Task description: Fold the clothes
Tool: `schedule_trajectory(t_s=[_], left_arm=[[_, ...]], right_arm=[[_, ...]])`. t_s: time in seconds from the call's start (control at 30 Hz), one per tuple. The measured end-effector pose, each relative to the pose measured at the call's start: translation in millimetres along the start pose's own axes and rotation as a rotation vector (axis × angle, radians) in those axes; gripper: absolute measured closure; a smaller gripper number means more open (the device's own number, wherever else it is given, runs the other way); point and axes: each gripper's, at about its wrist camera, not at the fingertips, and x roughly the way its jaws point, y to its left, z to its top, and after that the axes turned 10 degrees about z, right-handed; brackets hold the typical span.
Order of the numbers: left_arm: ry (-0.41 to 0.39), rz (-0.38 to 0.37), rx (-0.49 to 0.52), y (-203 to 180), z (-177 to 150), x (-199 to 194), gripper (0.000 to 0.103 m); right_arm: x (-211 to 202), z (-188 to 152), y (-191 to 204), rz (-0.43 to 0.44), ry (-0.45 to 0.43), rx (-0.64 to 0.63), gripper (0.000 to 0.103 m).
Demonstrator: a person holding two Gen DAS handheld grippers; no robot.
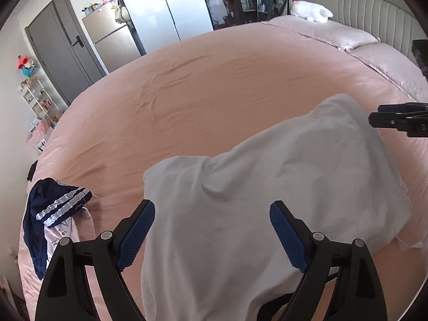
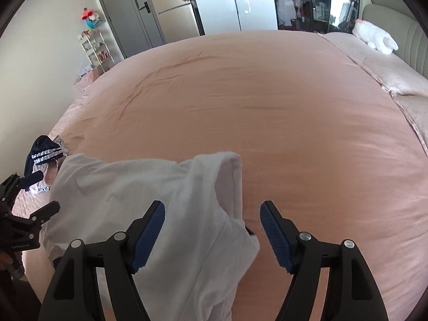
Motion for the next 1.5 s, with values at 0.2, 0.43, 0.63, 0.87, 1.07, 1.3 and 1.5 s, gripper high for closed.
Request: schedule_trajectory(t_s=[0.2, 0.43, 0.63, 0.87, 1.07, 1.3, 1.5], left_arm=[[0.003, -0.087, -0.035, -12.0, 33.6, -9.2, 0.015], [-0.035, -0.073, 0.018, -42.2, 59.9, -28.3, 0.015], [-0.041, -0.086, 0.078, -67.3, 52.8, -41.4, 0.015], [-0.026, -0.04, 0.177, -107.7, 18.7, -45.5, 0.015], [0.075, 0.05, 0.206, -134.0, -6.1, -31.4, 0.015], [0.022, 0.271, 0.448, -184.2, -26.1, -41.3, 0.015], [-0.034, 0.33, 0.582, -219.0, -36.9, -50.0, 0.015]], right_arm=[[-28.4, -45.7, -7.5, 0.03, -0.009, 0.11, 0.029], [-36.5, -76.6, -4.0, 0.049, -0.023, 0.201, 0.029], [-33.0, -81.4, -0.9, 0.066, -0.006, 0.206, 0.029], [-36.6, -55.3, -21.5, 0.082, 0.04, 0.152, 0.029], [-15.2, -38.9, -30.8, 0.071, 0.121, 0.105, 0.028], [-7.5, -5.6, -35.0, 0.068, 0.123, 0.073, 0.028], [0.4, 26.1, -36.3, 0.106, 0.174, 0.043, 0.028]])
